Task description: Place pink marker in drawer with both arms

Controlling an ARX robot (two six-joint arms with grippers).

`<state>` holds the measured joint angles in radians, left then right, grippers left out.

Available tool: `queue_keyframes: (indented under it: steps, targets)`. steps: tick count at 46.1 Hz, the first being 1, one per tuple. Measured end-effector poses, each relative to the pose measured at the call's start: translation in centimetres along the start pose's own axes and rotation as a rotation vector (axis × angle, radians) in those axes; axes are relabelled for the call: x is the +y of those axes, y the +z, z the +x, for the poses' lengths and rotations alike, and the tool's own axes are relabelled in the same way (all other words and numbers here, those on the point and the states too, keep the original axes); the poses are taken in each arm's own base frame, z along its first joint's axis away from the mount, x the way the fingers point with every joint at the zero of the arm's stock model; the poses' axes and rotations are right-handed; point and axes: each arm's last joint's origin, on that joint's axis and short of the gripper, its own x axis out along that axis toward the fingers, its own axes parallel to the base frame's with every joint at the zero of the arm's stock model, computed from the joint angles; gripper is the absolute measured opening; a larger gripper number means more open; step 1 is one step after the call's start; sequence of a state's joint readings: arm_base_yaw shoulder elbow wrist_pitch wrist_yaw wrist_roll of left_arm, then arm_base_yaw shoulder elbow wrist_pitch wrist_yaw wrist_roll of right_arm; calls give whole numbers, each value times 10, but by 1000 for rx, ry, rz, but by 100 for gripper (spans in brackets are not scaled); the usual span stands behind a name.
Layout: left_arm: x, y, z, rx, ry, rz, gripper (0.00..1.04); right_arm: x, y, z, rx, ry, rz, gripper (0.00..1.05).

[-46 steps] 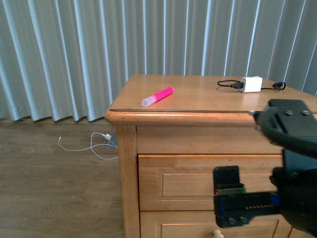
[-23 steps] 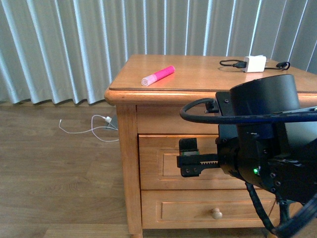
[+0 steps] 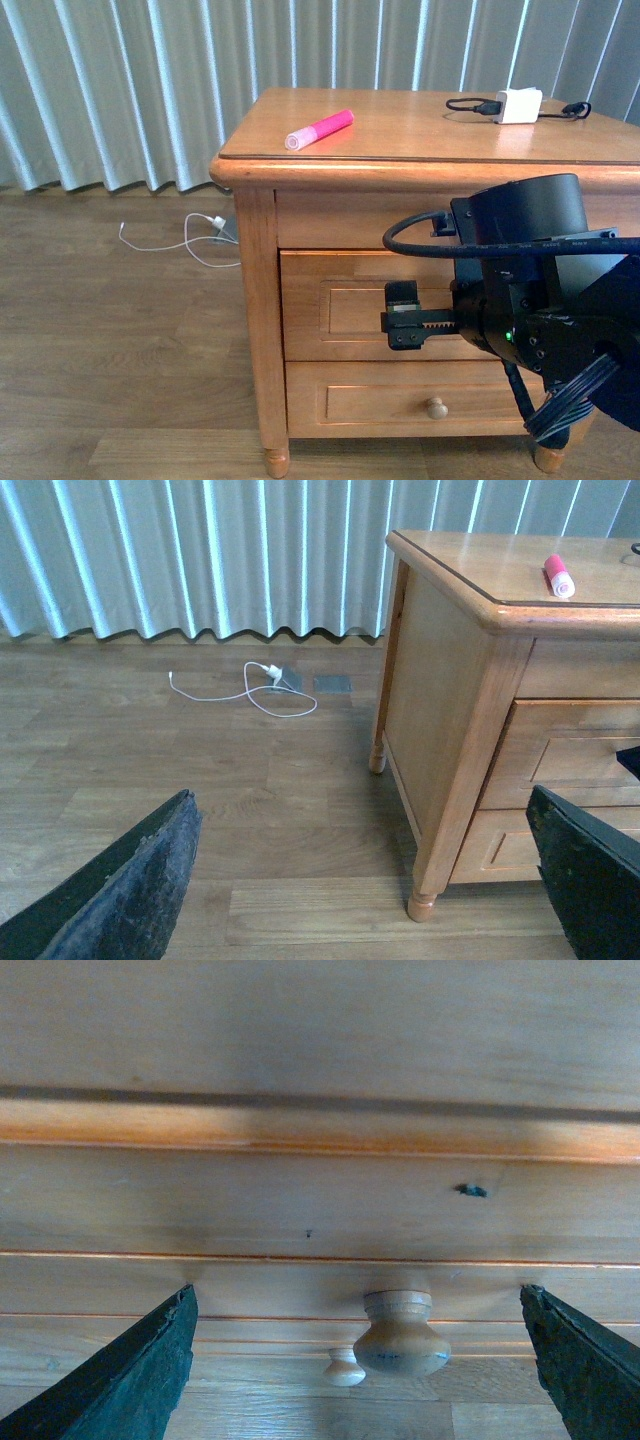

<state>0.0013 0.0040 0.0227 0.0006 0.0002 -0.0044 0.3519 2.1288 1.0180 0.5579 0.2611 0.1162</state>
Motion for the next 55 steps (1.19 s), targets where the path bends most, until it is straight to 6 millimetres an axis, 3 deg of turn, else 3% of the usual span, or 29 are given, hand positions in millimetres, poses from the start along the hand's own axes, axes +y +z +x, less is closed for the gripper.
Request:
queue_keyframes:
  steps: [21,42,45,55]
  targets:
    - [0,0,0,0,0,0,99,-5,-7,8,18,-23,-16,96]
    - [0,0,0,0,0,0,99,-7,-8,8,18,-40,-38,28]
    - [0,0,0,0,0,0,99,-8,-9,8,22,-40,-39,23]
    - [0,0,0,0,0,0,99,-9,-10,-1,75,-14,-45,22]
